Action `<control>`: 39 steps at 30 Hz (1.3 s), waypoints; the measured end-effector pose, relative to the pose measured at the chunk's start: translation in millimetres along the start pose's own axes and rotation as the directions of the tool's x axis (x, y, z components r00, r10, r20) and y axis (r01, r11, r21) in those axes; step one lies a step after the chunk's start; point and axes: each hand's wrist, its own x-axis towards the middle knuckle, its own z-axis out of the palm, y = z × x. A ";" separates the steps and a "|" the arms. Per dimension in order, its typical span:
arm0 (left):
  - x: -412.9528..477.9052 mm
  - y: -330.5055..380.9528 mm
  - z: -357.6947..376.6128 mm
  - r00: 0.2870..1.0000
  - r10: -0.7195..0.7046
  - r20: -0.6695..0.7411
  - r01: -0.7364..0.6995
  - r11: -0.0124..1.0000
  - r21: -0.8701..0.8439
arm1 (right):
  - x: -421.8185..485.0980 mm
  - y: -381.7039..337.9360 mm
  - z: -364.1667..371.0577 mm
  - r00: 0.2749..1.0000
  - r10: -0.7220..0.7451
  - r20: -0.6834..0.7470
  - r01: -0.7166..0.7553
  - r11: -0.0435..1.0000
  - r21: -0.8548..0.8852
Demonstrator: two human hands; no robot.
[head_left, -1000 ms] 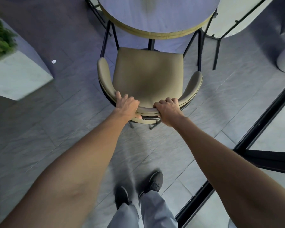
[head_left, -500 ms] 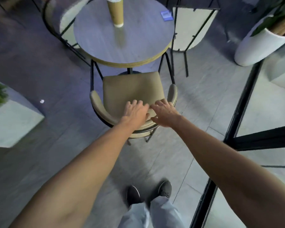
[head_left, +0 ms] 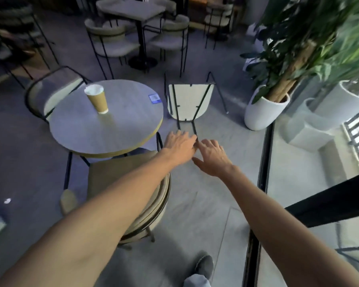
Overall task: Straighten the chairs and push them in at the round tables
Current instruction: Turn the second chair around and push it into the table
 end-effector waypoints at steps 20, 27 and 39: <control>384.1 75.2 -47.4 0.994 -0.105 -0.027 0.105 0.994 0.004 | 240.4 303.4 -107.6 0.999 0.009 0.039 -0.006 0.998 -0.056; 550.5 66.0 -55.4 0.992 -0.127 0.000 0.127 0.992 0.019 | 380.5 390.2 -141.5 0.997 0.054 0.047 -0.051 0.997 -0.055; 789.0 71.9 -55.7 0.949 -0.314 -0.011 0.314 0.949 -0.011 | 603.6 548.0 -165.7 0.981 -0.087 0.172 0.102 0.992 -0.077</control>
